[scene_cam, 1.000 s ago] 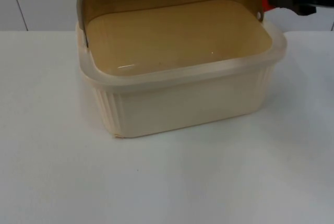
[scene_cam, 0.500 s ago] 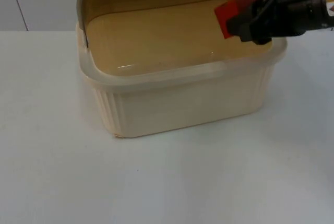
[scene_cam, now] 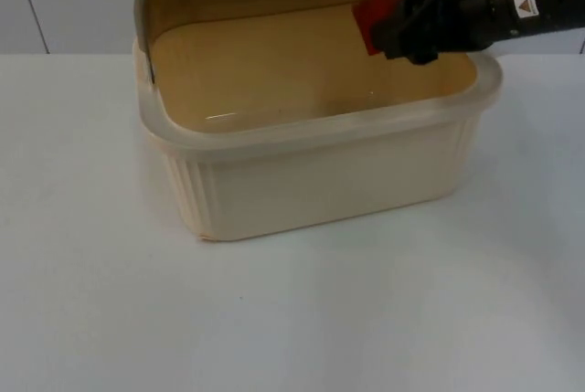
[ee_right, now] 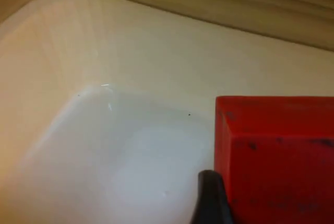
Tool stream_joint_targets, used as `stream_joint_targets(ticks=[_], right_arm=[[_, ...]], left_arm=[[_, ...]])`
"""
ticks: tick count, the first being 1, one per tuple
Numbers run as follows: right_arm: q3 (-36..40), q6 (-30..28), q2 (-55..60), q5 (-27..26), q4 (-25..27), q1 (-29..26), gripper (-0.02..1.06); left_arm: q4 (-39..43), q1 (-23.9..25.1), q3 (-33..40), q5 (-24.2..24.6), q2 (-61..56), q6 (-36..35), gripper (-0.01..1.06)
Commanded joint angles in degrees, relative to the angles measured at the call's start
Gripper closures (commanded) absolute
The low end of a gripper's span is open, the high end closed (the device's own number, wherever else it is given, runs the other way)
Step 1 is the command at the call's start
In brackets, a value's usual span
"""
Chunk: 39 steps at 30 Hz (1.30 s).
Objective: Open the box lid with the left hand, place the block into the box with the right hand, then close the box lid with the left hand.
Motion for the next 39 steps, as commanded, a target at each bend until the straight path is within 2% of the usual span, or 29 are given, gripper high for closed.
stream_joint_targets(ticks=[1, 6, 8, 11, 12, 15, 17, 21, 24, 30, 35, 39], right_arm=[[-0.32, -0.76, 0.26, -0.04, -0.32, 0.37, 1.05], [-0.32, -0.76, 0.67, -0.15, -0.32, 0.37, 0.96], [-0.32, -0.76, 0.71, -0.15, -0.38, 0.37, 0.84], [-0.32, -0.76, 0.85, -1.08, -0.61, 0.37, 0.53], [-0.32, -0.76, 0.85, -1.08, -0.61, 0.37, 0.53], [-0.32, -0.76, 0.85, -2.62, -0.61, 0.78, 0.2], [-0.32, -0.76, 0.85, -2.62, -0.61, 0.98, 0.07], [-0.32, -0.76, 0.74, -2.62, -0.61, 1.66, -0.01], [-0.32, -0.76, 0.6, -2.5, -0.61, 1.66, -0.01], [-0.32, -0.52, -2.34, 1.37, -0.61, 1.66, -0.01], [0.18, 3.24, -6.52, 4.6, -0.76, 1.74, -0.01], [3.31, 3.23, -11.15, 7.76, -0.76, 2.92, 0.0]], left_arm=[[0.46, -0.39, -0.4, -0.38, -0.11, -0.3, 0.04], [0.46, -0.39, -0.4, -0.49, -0.11, -0.3, 0.04], [0.46, -0.39, -0.4, -0.48, 0.0, -0.3, 0.04], [0.46, -0.39, -0.4, -0.37, 0.0, -0.3, 0.04], [0.46, -0.39, -0.4, -0.37, 0.0, -0.3, 0.04], [0.46, -0.39, -0.4, -0.25, 0.0, -0.3, 0.04], [0.46, -0.39, -0.4, -0.25, 0.0, -0.3, 0.04], [0.46, -0.39, -0.4, -0.14, 0.0, -0.3, 0.04], [0.46, -0.39, -0.4, -0.14, 0.0, -0.3, 0.04], [0.46, -0.39, -0.4, -0.14, 0.0, -0.3, 0.04], [0.46, -0.39, -0.4, -0.03, 0.0, -0.3, 0.04], [0.28, -0.39, -0.4, -0.03, 0.0, -0.3, 0.04]])
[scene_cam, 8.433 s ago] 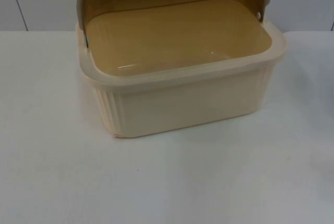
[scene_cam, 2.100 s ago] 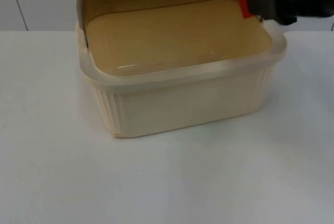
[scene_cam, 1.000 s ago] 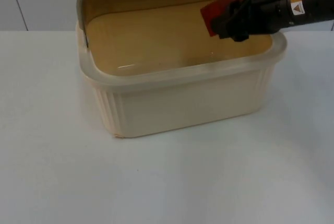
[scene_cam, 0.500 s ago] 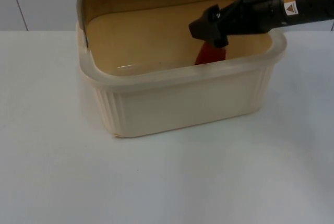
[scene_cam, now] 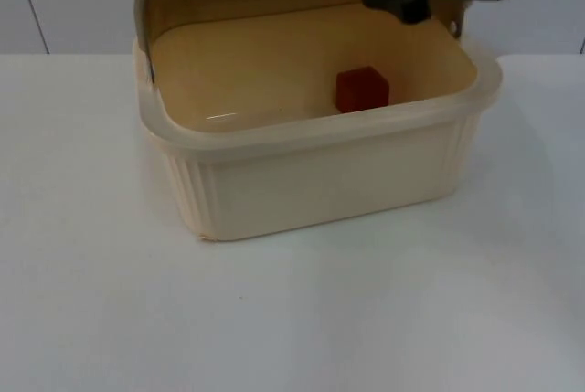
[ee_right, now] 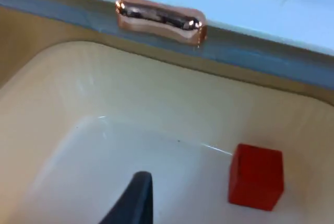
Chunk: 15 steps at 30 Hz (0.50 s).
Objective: Open the box lid with the left hand, place the block into the box with the right hand, then close the box lid with the left hand.
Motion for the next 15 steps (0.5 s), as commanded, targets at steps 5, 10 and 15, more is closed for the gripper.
stream_joint_targets(ticks=[5, 10, 15], right_arm=[[7.97, 0.14, -7.35, 1.45, -0.36, 2.95, 0.0], [8.94, 3.7, -10.36, 1.58, -0.05, 3.77, 0.0], [10.56, 7.28, -14.23, 2.12, -0.05, 3.77, 0.0]], left_arm=[[-0.29, -0.39, -0.4, -0.03, -0.12, -0.3, 0.04], [-0.41, -0.39, -0.4, 0.14, -0.22, -0.3, 0.04], [-0.41, -0.39, -0.4, 0.51, -0.31, -0.3, 0.04]])
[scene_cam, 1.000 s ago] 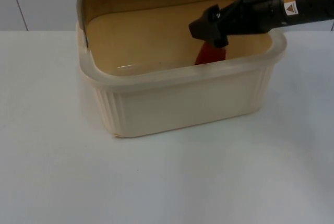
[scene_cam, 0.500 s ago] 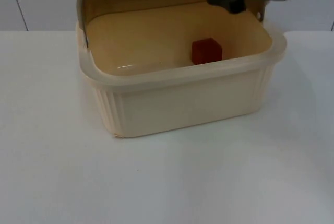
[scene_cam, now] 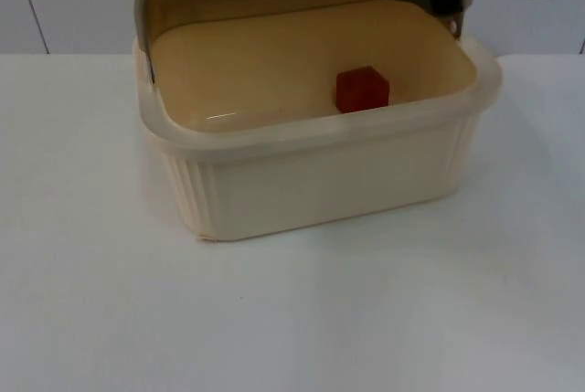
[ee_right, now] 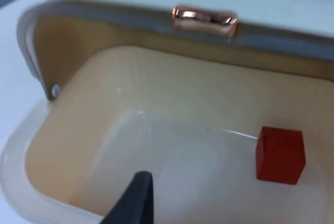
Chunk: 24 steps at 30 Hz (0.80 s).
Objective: Open the box lid with the left hand, place the block into the box with the right hand, then close the box lid with the left hand.
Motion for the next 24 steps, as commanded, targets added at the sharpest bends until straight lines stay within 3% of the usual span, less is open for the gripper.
stream_joint_targets(ticks=[1, 6, 12, 15, 18, 19, 20, 23, 24], right_arm=[[0.77, 0.81, -2.38, 0.09, -0.05, 0.33, 0.0], [3.01, 1.05, -7.5, 2.17, 0.04, 0.33, 0.0], [6.24, -3.38, -13.62, 16.19, 0.14, 4.19, 0.0], [7.61, -3.38, -16.95, 16.57, 2.58, 6.01, 0.0], [7.81, -4.55, -19.5, 18.05, 10.37, 6.31, 0.0], [7.81, -9.07, -20.66, 20.16, 14.79, 6.31, 0.0], [7.81, -9.07, -20.66, 20.16, 14.79, 6.31, 0.0], [7.81, -31.36, -22.1, 28.7, 33.08, 7.69, 0.0], [7.81, -40.32, -22.34, 32.14, 41.52, 7.69, 0.0]], left_arm=[[-0.41, -0.39, -0.4, 0.15, -0.31, -0.3, 0.04], [-0.41, -0.39, -0.4, 0.27, -0.31, -0.3, 0.04], [-0.52, -0.39, -0.4, 0.26, -0.31, -0.3, 0.04], [-0.52, -0.39, -0.4, 0.26, -0.31, -0.3, 0.04], [-0.52, -0.39, -0.4, 0.26, -0.31, -0.3, 0.04], [-0.69, -0.39, -0.4, 0.26, -0.31, -0.3, 0.04], [-0.69, -0.39, -0.4, 0.26, -0.31, -0.3, 0.04], [-0.91, -0.39, -0.4, 0.26, -0.31, -0.3, 0.04], [-1.03, -0.39, -0.4, 0.26, -0.31, -0.3, 0.04]])
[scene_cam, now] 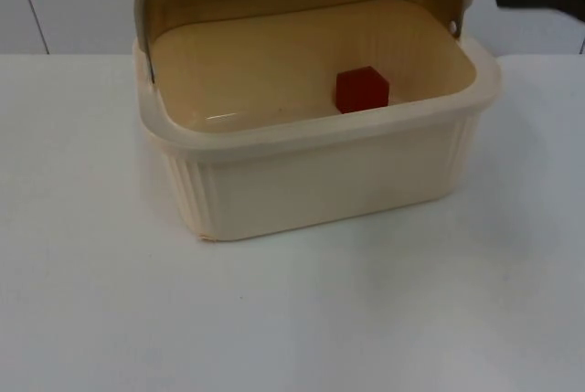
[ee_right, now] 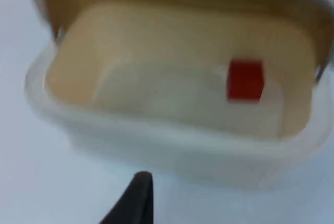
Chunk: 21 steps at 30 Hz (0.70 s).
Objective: Open the box lid with the left hand, place the block into the box with the right hand, then close the box lid with the left hand.
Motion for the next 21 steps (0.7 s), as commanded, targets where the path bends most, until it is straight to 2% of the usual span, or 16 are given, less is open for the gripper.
stream_joint_targets(ticks=[1, 2, 3, 4, 6, 10, 12, 17, 18, 21], right_arm=[[0.32, -13.31, -0.81, 5.71, 12.5, 0.46, 0.0], [0.32, -20.8, -0.91, 8.42, 19.49, 0.46, 0.0], [0.32, -24.34, -1.19, 9.47, 22.91, 0.35, 0.0], [0.32, -24.49, -1.72, 9.13, 23.14, 0.35, 0.0], [0.32, -23.62, -2.18, 7.52, 22.88, 0.35, 0.0], [-0.55, -13.87, -3.58, 3.0, 14.91, -1.9, 0.0], [-0.78, -12.33, -4.29, 2.73, 13.38, -3.04, 0.0], [-3.0, -13.11, -9.15, 6.96, 12.81, -15.92, 0.0], [-3.0, -13.11, -9.15, 6.96, 12.81, -15.92, 0.0], [-3.09, -14.36, -13.42, 9.17, 12.81, -24.16, 0.0]], left_arm=[[-0.8, -0.39, -0.4, -0.08, -0.31, -0.3, 0.04], [-1.09, -0.39, -0.4, -0.08, -0.31, -0.3, 0.04], [-1.2, -0.39, -0.4, -0.19, -0.31, -0.3, 0.04], [-1.34, -0.39, -0.4, -0.3, -0.31, -0.3, 0.04], [-1.47, -0.39, -0.4, -0.29, -0.31, -0.3, 0.04], [-1.59, -0.39, -0.4, -0.29, -0.31, -0.3, 0.04], [-1.58, -0.39, -0.4, -0.16, -0.31, -0.3, 0.04], [-1.58, -0.39, -0.4, -0.05, -0.31, -0.3, 0.04], [-1.58, -0.39, -0.4, -0.05, -0.31, -0.3, 0.04], [-1.58, -0.39, -0.4, -0.05, -0.31, -0.3, 0.04]])
